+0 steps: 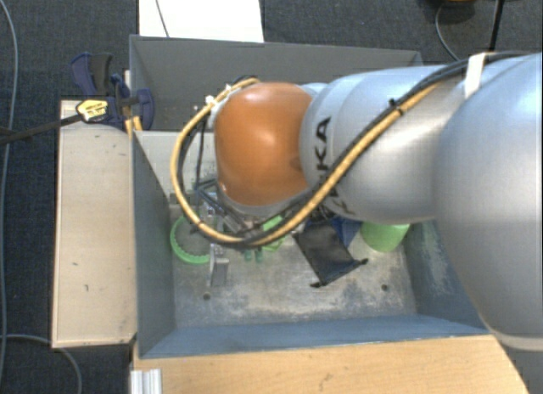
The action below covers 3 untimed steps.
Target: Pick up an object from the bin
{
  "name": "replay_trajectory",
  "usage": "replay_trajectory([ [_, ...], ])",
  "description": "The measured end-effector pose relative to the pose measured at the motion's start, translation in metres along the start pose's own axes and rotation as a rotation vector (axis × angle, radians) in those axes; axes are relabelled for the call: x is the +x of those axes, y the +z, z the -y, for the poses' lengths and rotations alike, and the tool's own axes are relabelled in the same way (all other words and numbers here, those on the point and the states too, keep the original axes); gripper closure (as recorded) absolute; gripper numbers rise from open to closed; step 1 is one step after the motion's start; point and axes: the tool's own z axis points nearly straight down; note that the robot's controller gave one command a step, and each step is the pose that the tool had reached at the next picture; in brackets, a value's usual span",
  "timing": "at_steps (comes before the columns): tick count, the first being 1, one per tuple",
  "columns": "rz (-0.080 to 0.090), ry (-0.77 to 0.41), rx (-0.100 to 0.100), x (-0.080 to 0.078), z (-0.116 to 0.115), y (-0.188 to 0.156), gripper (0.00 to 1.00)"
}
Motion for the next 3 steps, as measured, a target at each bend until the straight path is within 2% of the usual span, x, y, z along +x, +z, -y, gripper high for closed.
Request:
replay_trajectory([
  [1,0.008,0.006,-0.002,-0.002,0.001,-0.005,0.0],
  [2,0.009,0.093,-0.004,-0.016,0.002,0.033,0.0],
  [3,0.01,0.052,-0.004,-0.051,0.002,0.103,1.0],
])
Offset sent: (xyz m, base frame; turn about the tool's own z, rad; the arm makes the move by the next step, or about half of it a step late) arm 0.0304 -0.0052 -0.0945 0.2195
